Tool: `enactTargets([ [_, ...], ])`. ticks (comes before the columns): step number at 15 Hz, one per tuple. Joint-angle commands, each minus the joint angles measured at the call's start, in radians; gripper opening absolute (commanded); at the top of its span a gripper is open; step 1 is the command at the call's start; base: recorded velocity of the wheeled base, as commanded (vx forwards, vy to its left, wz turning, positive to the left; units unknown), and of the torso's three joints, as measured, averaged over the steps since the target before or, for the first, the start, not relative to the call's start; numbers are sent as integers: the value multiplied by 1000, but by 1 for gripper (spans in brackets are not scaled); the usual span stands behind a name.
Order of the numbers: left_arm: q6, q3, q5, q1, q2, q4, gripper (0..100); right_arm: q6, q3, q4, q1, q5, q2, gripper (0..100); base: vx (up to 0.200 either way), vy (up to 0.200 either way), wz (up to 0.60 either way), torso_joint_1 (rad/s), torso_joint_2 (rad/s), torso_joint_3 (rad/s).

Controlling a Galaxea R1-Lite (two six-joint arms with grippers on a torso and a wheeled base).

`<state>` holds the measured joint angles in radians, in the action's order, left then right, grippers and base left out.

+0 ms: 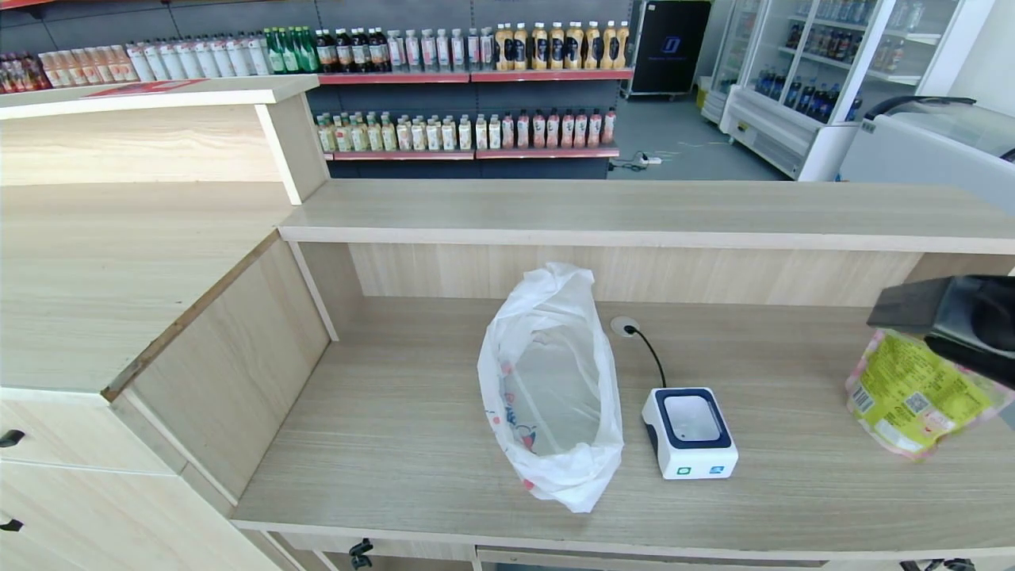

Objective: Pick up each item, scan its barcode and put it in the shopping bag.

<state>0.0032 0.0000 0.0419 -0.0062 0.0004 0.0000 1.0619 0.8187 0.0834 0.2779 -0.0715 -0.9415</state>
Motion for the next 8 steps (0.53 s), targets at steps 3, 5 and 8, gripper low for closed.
enactTargets([
  [3, 0, 0, 0, 0, 1, 0, 100, -738, 177, 322, -223, 61, -11, 0, 0, 0, 0, 0, 0, 0],
  [5, 0, 0, 0, 0, 1, 0, 100, -984, 214, 417, -276, 71, -43, 0, 0, 0, 0, 0, 0, 0],
  [8, 0, 0, 0, 0, 1, 0, 100, -1007, 223, 463, -384, 73, -63, 0, 0, 0, 0, 0, 0, 0],
])
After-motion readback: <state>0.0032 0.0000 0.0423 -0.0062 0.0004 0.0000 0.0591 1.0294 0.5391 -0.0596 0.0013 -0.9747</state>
